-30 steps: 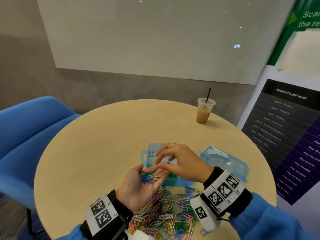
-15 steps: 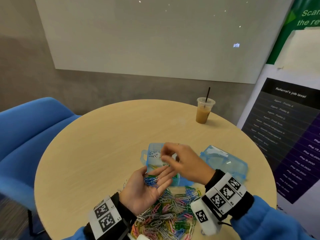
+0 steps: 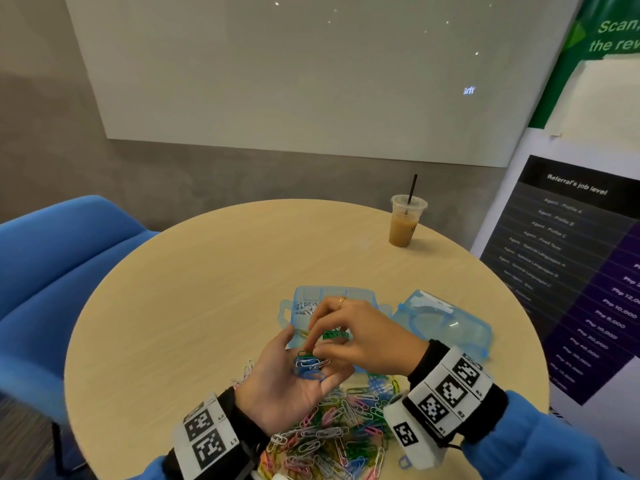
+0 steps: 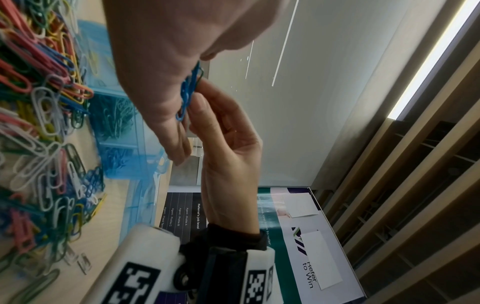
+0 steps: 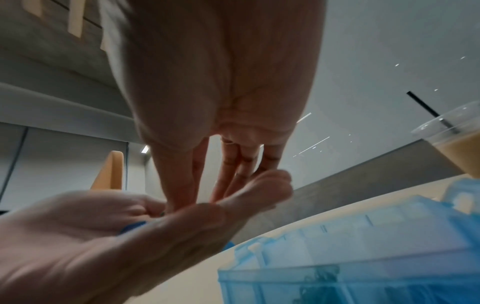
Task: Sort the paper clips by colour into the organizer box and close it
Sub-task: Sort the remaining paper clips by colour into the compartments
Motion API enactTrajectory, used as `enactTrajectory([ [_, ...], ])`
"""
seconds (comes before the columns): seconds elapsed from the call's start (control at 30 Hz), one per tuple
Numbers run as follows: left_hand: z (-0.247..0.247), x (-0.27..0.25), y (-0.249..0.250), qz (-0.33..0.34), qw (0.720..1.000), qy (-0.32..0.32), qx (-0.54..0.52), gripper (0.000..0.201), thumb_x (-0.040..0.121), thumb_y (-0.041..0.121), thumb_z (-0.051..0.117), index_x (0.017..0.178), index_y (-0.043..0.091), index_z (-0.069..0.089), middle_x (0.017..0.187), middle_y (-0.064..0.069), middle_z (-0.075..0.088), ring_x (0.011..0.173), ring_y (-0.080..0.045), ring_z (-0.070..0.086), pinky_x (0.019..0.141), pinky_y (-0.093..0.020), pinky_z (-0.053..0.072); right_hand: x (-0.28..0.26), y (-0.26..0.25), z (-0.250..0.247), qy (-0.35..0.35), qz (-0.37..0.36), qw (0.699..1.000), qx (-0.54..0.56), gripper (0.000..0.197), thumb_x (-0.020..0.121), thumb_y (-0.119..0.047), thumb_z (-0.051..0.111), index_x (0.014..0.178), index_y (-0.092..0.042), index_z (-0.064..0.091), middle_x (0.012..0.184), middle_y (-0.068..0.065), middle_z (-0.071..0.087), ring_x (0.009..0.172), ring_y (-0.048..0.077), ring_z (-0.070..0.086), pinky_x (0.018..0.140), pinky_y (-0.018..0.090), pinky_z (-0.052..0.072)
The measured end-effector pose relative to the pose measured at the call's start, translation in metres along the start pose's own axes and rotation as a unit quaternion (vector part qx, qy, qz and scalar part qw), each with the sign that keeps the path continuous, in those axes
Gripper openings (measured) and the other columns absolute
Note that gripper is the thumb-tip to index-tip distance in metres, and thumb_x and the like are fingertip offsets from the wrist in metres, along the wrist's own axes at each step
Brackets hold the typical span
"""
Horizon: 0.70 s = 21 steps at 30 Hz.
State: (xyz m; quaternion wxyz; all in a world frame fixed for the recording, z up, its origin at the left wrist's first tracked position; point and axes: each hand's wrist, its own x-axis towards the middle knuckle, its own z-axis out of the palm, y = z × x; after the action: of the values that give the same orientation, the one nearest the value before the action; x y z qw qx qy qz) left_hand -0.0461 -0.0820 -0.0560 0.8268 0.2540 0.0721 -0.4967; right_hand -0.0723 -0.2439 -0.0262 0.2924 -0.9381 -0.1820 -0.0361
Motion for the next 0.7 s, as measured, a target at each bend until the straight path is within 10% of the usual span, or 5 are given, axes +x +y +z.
enactTrajectory([
  [0.23, 0.004, -0.005, -0.001, -0.014, 1.000, -0.013, -0.011, 0.081, 0.101, 0.051, 0.030, 0.110, -0.024, 0.059, 0.120, -0.034, 0.059, 0.090, -0.039, 0.069, 0.074, -0.047, 0.060, -0.002, -0.005, -0.001, -0.066, 0.015, 0.998, 0.011, 0.007, 0.089, -0.020, 0.067, 0.093, -0.015, 0.069, 0.104, 0.000, 0.055, 0.098, 0.015, 0.056, 0.089, 0.042, 0.046],
  [0.57, 0.000, 0.001, 0.001, -0.003, 1.000, 0.021, 0.006, 0.069, 0.104, 0.044, 0.033, 0.117, -0.020, 0.056, 0.121, -0.035, 0.059, 0.097, -0.041, 0.069, 0.081, -0.059, 0.051, -0.003, -0.006, -0.005, -0.027, 0.026, 0.999, 0.004, 0.006, 0.096, -0.013, 0.055, 0.095, -0.010, 0.059, 0.088, 0.000, 0.061, 0.076, 0.006, 0.051, 0.065, 0.014, 0.037],
  [0.7, 0.001, 0.000, 0.003, -0.015, 0.999, 0.031, 0.026, 0.072, 0.103, 0.046, 0.027, 0.125, -0.019, 0.049, 0.123, -0.035, 0.058, 0.111, -0.046, 0.061, 0.082, -0.058, 0.049, -0.001, 0.000, -0.014, 0.059, 0.062, 0.996, 0.003, 0.007, 0.096, -0.013, 0.056, 0.089, -0.015, 0.058, 0.083, 0.001, 0.062, 0.073, 0.011, 0.053, 0.065, 0.020, 0.041],
])
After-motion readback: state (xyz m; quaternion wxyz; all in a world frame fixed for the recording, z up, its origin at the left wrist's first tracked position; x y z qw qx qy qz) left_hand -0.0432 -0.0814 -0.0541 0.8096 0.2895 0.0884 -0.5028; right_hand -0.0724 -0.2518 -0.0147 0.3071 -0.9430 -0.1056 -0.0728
